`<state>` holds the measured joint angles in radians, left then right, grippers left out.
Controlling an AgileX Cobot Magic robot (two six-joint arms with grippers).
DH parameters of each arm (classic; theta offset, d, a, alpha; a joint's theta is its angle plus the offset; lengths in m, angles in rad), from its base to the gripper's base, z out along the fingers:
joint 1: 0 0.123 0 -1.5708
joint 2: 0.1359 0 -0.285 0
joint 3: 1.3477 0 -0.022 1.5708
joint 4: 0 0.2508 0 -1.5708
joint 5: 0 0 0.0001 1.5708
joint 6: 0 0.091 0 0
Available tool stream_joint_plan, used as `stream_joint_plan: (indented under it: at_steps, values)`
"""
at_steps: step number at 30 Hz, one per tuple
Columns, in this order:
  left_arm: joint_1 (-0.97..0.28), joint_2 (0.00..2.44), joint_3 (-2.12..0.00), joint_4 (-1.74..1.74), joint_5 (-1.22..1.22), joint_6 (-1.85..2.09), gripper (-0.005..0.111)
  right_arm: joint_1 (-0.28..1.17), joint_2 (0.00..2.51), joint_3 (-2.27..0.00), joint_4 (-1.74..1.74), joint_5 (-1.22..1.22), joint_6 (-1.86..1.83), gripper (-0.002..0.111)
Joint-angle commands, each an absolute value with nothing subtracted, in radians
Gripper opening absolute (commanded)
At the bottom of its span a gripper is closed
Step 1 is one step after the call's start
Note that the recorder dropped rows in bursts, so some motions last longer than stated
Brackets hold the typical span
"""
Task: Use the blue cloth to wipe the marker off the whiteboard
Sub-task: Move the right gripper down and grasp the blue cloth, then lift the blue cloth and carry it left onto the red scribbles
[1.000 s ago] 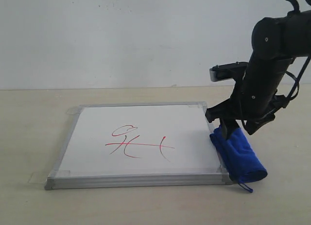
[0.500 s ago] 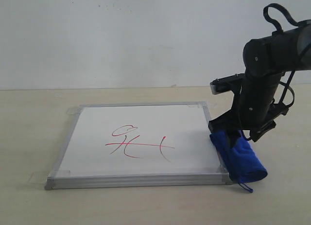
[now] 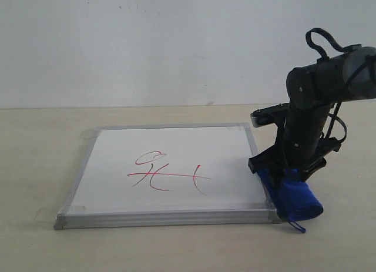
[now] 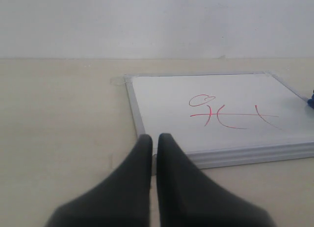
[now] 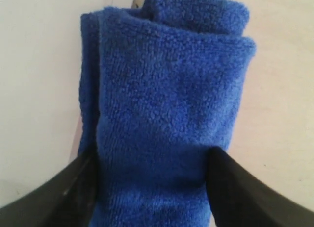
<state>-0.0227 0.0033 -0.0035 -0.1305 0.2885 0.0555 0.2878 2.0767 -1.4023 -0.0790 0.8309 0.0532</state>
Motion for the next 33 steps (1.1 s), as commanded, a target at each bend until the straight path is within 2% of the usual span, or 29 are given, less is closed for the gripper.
stream_joint_plan:
  at_steps: [1,8,10,20,33]
  values:
    - [-0.021,0.0,0.0,-0.131,0.285,0.061,0.004,0.288,2.104,-1.408,-0.081,0.821,0.051,0.059]
    - [-0.021,0.0,0.0,-0.131,0.285,0.061,0.004,0.288,2.121,-1.408,-0.081,0.817,0.099,0.059]
    - [-0.021,0.0,0.0,-0.131,0.285,0.061,0.004,0.288,2.121,-1.408,-0.081,0.819,0.099,0.055]
    - [-0.021,0.0,0.0,-0.131,0.285,0.061,0.004,0.288,2.121,-1.408,-0.085,0.859,0.099,0.0]
    - [-0.021,0.0,0.0,-0.131,0.285,0.061,0.004,0.288,1.986,-1.482,-0.089,0.916,0.099,0.0]
